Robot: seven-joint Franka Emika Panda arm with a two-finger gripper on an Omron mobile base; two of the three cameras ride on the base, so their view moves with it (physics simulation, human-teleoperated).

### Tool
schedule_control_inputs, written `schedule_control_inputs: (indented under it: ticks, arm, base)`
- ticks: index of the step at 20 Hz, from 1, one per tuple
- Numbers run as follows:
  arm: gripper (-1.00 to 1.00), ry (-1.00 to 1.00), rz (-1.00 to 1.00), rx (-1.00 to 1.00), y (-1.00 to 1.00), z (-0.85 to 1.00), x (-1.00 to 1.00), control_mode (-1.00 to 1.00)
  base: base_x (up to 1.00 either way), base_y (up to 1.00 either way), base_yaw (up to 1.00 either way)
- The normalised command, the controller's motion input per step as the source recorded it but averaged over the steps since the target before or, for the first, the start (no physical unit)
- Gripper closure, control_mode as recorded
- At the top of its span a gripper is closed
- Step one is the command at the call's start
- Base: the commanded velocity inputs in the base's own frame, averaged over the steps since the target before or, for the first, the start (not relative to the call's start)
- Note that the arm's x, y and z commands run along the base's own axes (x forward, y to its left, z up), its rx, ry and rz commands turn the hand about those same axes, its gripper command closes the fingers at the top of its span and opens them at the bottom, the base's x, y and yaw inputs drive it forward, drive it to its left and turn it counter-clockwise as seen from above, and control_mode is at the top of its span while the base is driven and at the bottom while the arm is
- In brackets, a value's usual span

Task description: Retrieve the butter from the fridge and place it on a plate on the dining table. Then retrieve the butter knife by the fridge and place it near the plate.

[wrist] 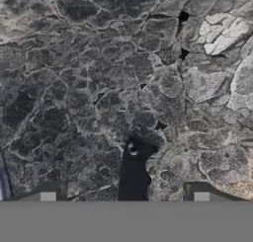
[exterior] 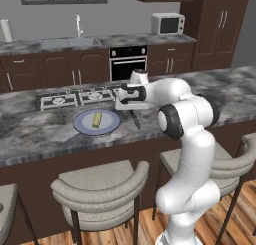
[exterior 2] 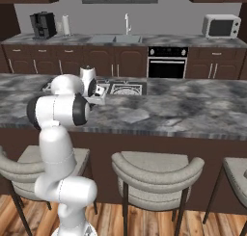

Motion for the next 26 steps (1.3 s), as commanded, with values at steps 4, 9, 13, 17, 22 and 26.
schedule_control_inputs:
  ticks: [4,9,13,17,22,26]
  arm:
    - [-1.00,0.01,0.00,-0.02,-0.16,0.88,-0.74,-1.00]
    - [-1.00,-0.05,0.01,0.00,-0.14,0.86,-1.00,-1.00]
    - [-1.00,-0.12,0.04,0.00,-0.06,0.53,-1.00,-1.00]
    - [-1.00,-0.13,0.06,-0.01,-0.06,0.49,-1.00,-1.00]
    - [-1.00,-0.11,0.00,-0.10,-0.02,0.13,-1.00,-1.00]
    - [-1.00,0.00,0.00,-0.19,0.00,0.00,-0.90,-1.00]
  base:
    - [0.00,0.00,0.00]
    - [0.00,0.00,0.00]
    - [0.00,0.00,0.00]
    - [0.00,0.00,0.00]
    - [0.00,0.00,0.00]
    - [0.00,0.00,0.00]
